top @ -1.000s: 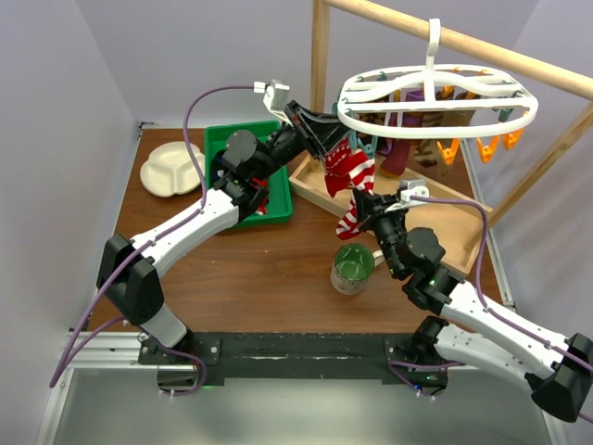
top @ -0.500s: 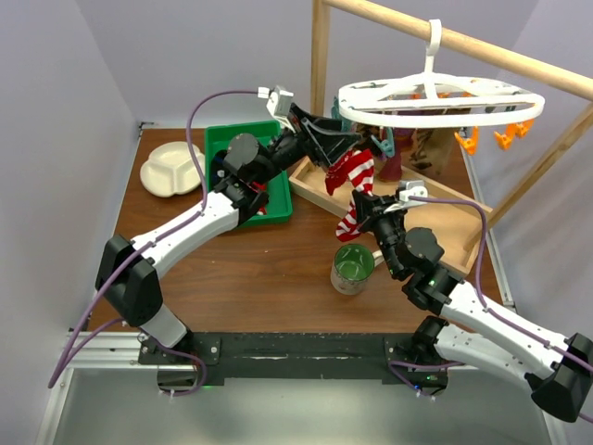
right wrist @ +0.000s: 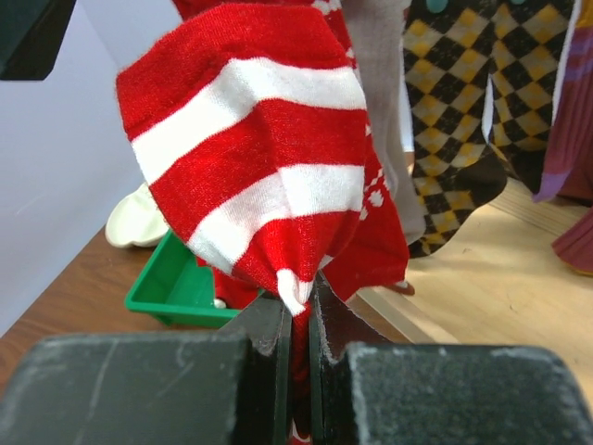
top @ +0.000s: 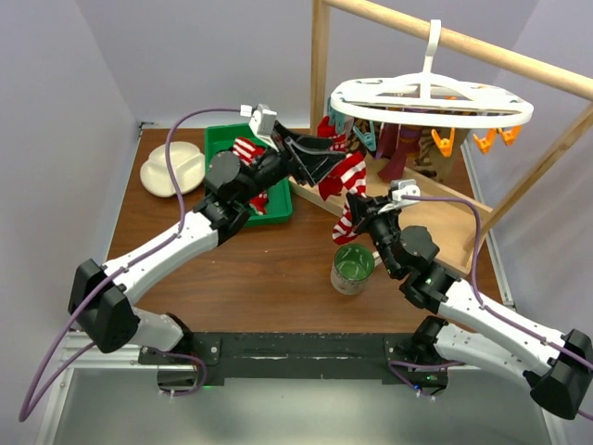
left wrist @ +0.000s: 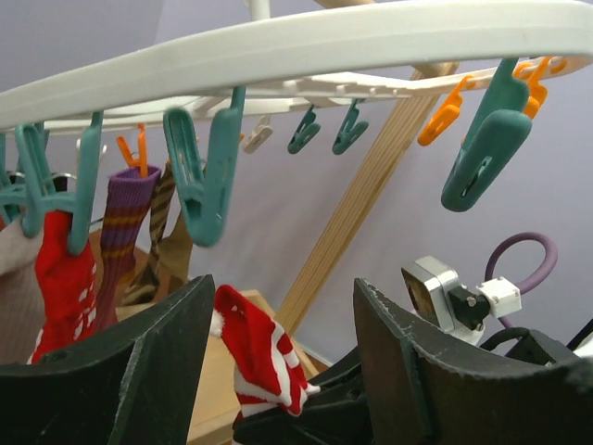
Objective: Remove the socks clipped to the hanger
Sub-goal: Remove the sock from the hanger, then place the sock in the bin, then remove the sock from the hanger.
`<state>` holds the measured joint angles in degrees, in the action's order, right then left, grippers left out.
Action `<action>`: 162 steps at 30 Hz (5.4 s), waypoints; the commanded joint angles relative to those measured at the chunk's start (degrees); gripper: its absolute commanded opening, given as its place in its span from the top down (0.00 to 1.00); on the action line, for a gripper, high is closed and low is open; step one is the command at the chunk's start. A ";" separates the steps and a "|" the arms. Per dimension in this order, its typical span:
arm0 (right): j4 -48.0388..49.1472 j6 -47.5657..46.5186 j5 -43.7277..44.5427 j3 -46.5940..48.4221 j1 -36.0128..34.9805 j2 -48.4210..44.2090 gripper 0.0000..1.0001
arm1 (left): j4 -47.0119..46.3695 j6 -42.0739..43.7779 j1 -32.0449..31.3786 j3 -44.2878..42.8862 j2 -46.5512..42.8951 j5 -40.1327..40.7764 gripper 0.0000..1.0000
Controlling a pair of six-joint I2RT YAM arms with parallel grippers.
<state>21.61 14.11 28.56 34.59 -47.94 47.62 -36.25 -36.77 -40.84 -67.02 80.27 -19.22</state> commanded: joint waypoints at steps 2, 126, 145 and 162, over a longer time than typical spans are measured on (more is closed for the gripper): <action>2.30 0.66 -2.36 1.62 0.13 0.72 1.00 | 6.09 3.90 -1.96 1.81 -2.58 4.19 0.34; -12.47 7.07 -5.09 1.09 0.57 -7.80 0.08 | 2.41 9.96 9.99 7.63 -1.71 3.76 0.39; -7.28 5.05 -4.39 3.11 0.57 -1.65 0.08 | 0.57 10.23 9.46 -5.30 8.49 -2.57 0.42; -6.93 3.65 -1.66 3.56 0.57 -2.52 0.08 | -0.49 7.59 7.97 -7.86 8.42 -5.47 1.00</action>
<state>11.68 19.51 24.23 35.88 -47.55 46.35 -34.59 -29.39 -31.62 -73.95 91.39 -23.09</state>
